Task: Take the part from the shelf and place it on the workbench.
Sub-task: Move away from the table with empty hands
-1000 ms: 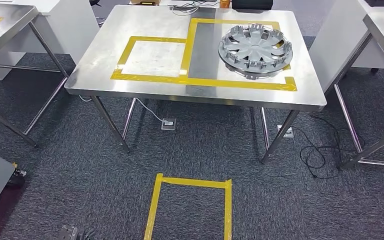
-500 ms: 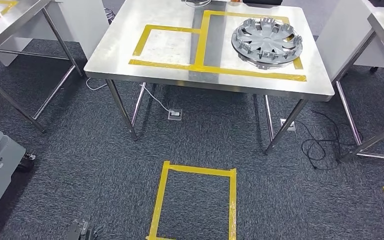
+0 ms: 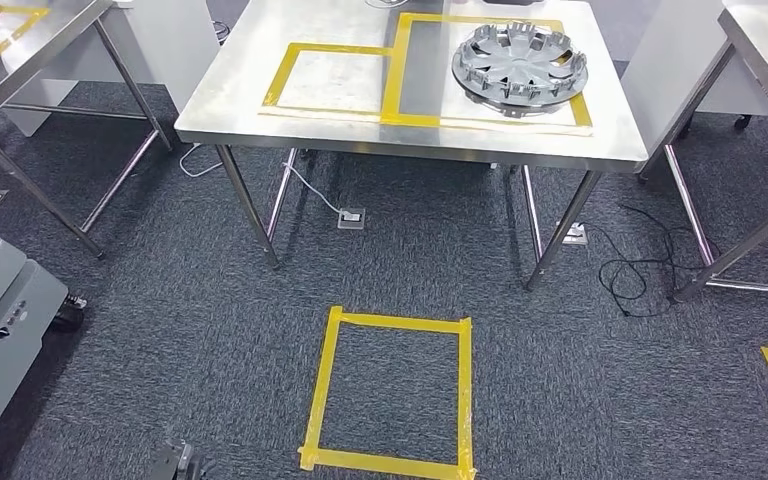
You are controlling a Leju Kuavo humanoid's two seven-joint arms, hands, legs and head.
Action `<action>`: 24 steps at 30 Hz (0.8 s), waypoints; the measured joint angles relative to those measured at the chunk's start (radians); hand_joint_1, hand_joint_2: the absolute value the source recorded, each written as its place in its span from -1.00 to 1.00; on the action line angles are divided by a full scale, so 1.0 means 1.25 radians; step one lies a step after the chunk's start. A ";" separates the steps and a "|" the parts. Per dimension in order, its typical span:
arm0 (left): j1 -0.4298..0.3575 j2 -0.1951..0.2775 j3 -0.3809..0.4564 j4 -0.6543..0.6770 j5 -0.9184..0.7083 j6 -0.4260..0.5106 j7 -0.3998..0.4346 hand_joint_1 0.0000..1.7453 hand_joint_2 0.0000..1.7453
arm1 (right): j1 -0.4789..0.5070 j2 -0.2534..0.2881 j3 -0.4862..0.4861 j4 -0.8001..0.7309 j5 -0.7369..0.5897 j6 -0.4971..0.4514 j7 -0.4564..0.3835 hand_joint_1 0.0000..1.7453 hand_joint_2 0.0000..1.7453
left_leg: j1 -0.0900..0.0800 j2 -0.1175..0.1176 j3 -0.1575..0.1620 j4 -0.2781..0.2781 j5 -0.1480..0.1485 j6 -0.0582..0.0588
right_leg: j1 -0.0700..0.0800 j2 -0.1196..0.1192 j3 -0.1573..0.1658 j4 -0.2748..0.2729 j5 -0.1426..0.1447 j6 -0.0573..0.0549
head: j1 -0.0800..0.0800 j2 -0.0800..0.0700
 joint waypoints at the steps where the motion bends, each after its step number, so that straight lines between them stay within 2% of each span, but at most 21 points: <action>1: 0.008 0.003 -0.014 0.012 0.012 0.007 0.005 -1.00 -1.00 | -0.005 0.001 0.012 -0.007 -0.014 -0.004 0.000 -1.00 -1.00 | 0.004 0.000 0.028 -0.025 0.026 -0.003 | -0.002 0.000 -0.014 0.006 0.007 0.004 | 0.000 0.000; 2: 0.015 0.006 -0.027 0.024 0.024 0.013 0.009 -1.00 -1.00 | -0.011 0.001 0.023 -0.014 -0.028 -0.008 0.001 -1.00 -1.00 | 0.007 0.000 0.068 -0.076 0.040 -0.005 | -0.003 0.001 -0.026 0.013 0.012 0.009 | 0.000 0.000; 3: 0.021 0.009 -0.041 0.035 0.037 0.020 0.013 -1.00 -1.00 | -0.016 0.002 0.034 -0.022 -0.041 -0.012 0.002 -1.00 -1.00 | 0.007 -0.001 0.112 -0.139 0.041 -0.006 | -0.003 0.001 -0.036 0.019 0.017 0.014 | 0.000 0.000; 4: 0.026 0.012 -0.055 0.045 0.049 0.027 0.017 -1.00 -1.00 | -0.020 0.002 0.045 -0.029 -0.055 -0.017 0.004 -1.00 -1.00 | 0.005 -0.002 0.144 -0.190 0.033 -0.004 | -0.003 0.000 -0.041 0.022 0.023 0.020 | 0.000 0.000; 5: 0.030 0.015 -0.069 0.055 0.062 0.033 0.021 -1.00 -1.00 | -0.023 0.002 0.056 -0.034 -0.068 -0.021 0.005 -1.00 -1.00 | 0.002 -0.003 0.163 -0.224 0.022 0.000 | -0.003 -0.001 -0.044 0.022 0.029 0.026 | 0.000 0.000; 6: 0.035 0.019 -0.083 0.064 0.075 0.040 0.026 -1.00 -1.00 | -0.026 0.002 0.068 -0.039 -0.083 -0.025 0.007 -1.00 -1.00 | -0.002 -0.004 0.167 -0.237 0.019 0.007 | -0.003 -0.002 -0.045 0.021 0.036 0.032 | -0.001 0.000; 8: 0.042 0.025 -0.111 0.079 0.101 0.055 0.037 -1.00 -1.00 | -0.025 0.002 0.091 -0.043 -0.113 -0.034 0.009 -1.00 -1.00 | -0.004 -0.001 0.151 -0.240 0.033 0.024 | -0.005 -0.002 -0.052 0.022 0.043 0.042 | -0.001 0.000; 9: 0.043 0.028 -0.126 0.083 0.115 0.062 0.042 -1.00 -1.00 | -0.022 0.003 0.104 -0.043 -0.128 -0.038 0.010 -1.00 -1.00 | -0.003 0.001 0.142 -0.241 0.043 0.033 | -0.005 -0.001 -0.060 0.035 0.028 0.041 | 0.000 0.000; 10: 0.043 0.031 -0.142 0.086 0.130 0.070 0.047 -1.00 -1.00 | -0.016 0.004 0.117 -0.043 -0.144 -0.043 0.012 -1.00 -1.00 | -0.003 0.003 0.130 -0.243 0.055 0.042 | -0.006 0.000 -0.071 0.062 -0.002 0.037 | 0.002 0.000; 11: 0.040 0.034 -0.157 0.087 0.144 0.078 0.051 -1.00 -1.00 | -0.009 0.005 0.129 -0.042 -0.159 -0.047 0.013 -1.00 -1.00 | -0.004 0.004 0.119 -0.243 0.065 0.047 | -0.007 0.002 -0.085 0.105 -0.043 0.031 | 0.003 0.000; 12: 0.036 0.037 -0.171 0.087 0.157 0.085 0.055 -1.00 -1.00 | -0.001 0.007 0.141 -0.039 -0.174 -0.051 0.015 -1.00 -1.00 | -0.006 0.004 0.107 -0.242 0.076 0.050 | -0.007 0.003 -0.097 0.158 -0.082 0.026 | 0.004 0.000; 13: 0.030 0.040 -0.185 0.086 0.170 0.091 0.059 -1.00 -1.00 | 0.008 0.007 0.153 -0.034 -0.188 -0.055 0.015 -1.00 -1.00 | -0.009 0.005 0.095 -0.241 0.086 0.052 | -0.008 0.004 -0.104 0.211 -0.109 0.027 | 0.004 0.000; 14: 0.022 0.042 -0.198 0.083 0.182 0.097 0.063 -1.00 -1.00 | 0.017 0.008 0.163 -0.026 -0.201 -0.059 0.016 -1.00 -1.00 | -0.011 0.006 0.083 -0.239 0.095 0.052 | -0.008 0.005 -0.104 0.248 -0.117 0.032 | 0.004 0.000; 15: 0.013 0.044 -0.211 0.077 0.193 0.104 0.067 -1.00 -1.00 | 0.028 0.008 0.172 -0.016 -0.213 -0.063 0.018 -1.00 -1.00 | -0.012 0.006 0.071 -0.236 0.104 0.052 | -0.008 0.005 -0.093 0.261 -0.110 0.039 | 0.004 0.000; 16: 0.003 0.047 -0.222 0.070 0.204 0.109 0.071 -1.00 -1.00 | 0.039 0.008 0.181 -0.006 -0.225 -0.066 0.019 -1.00 -1.00 | -0.013 0.005 0.058 -0.232 0.111 0.050 | -0.008 0.006 -0.067 0.242 -0.094 0.046 | 0.004 0.000; 17: -0.007 0.049 -0.233 0.063 0.214 0.114 0.074 -1.00 -1.00 | 0.051 0.008 0.190 0.004 -0.236 -0.070 0.021 -1.00 -1.00 | -0.014 0.003 0.046 -0.227 0.118 0.048 | -0.008 0.009 -0.027 0.194 -0.078 0.050 | 0.004 0.000; 19: -0.025 0.054 -0.255 0.049 0.234 0.126 0.081 -1.00 -1.00 | 0.072 0.008 0.210 0.021 -0.258 -0.077 0.023 -1.00 -1.00 | -0.014 -0.003 0.026 -0.219 0.131 0.039 | -0.006 0.026 0.058 0.073 -0.079 0.042 | 0.002 0.000; 20: -0.031 0.056 -0.267 0.044 0.245 0.132 0.085 -1.00 -1.00 | 0.080 0.008 0.219 0.028 -0.270 -0.080 0.024 -1.00 -1.00 | -0.014 -0.005 0.021 -0.218 0.138 0.034 | -0.004 0.033 0.083 0.032 -0.085 0.036 | 0.001 0.000; 21: -0.035 0.060 -0.279 0.042 0.256 0.138 0.089 -1.00 -1.00 | 0.087 0.008 0.230 0.033 -0.283 -0.084 0.024 -1.00 -1.00 | -0.013 -0.007 0.017 -0.218 0.145 0.029 | -0.001 0.037 0.092 0.013 -0.091 0.030 | 0.000 0.000; 23: -0.033 0.066 -0.302 0.044 0.279 0.150 0.098 -1.00 -1.00 | 0.092 0.009 0.249 0.038 -0.308 -0.091 0.025 -1.00 -1.00 | -0.012 -0.013 0.010 -0.219 0.157 0.019 | 0.000 0.025 0.080 0.010 -0.079 0.022 | 0.001 0.000; 24: -0.027 0.069 -0.313 0.050 0.291 0.156 0.102 -1.00 -1.00 | 0.089 0.009 0.258 0.037 -0.321 -0.095 0.026 -1.00 -1.00 | -0.011 -0.015 0.005 -0.213 0.147 0.014 | -0.002 0.018 0.071 0.009 -0.072 0.015 | 0.000 0.000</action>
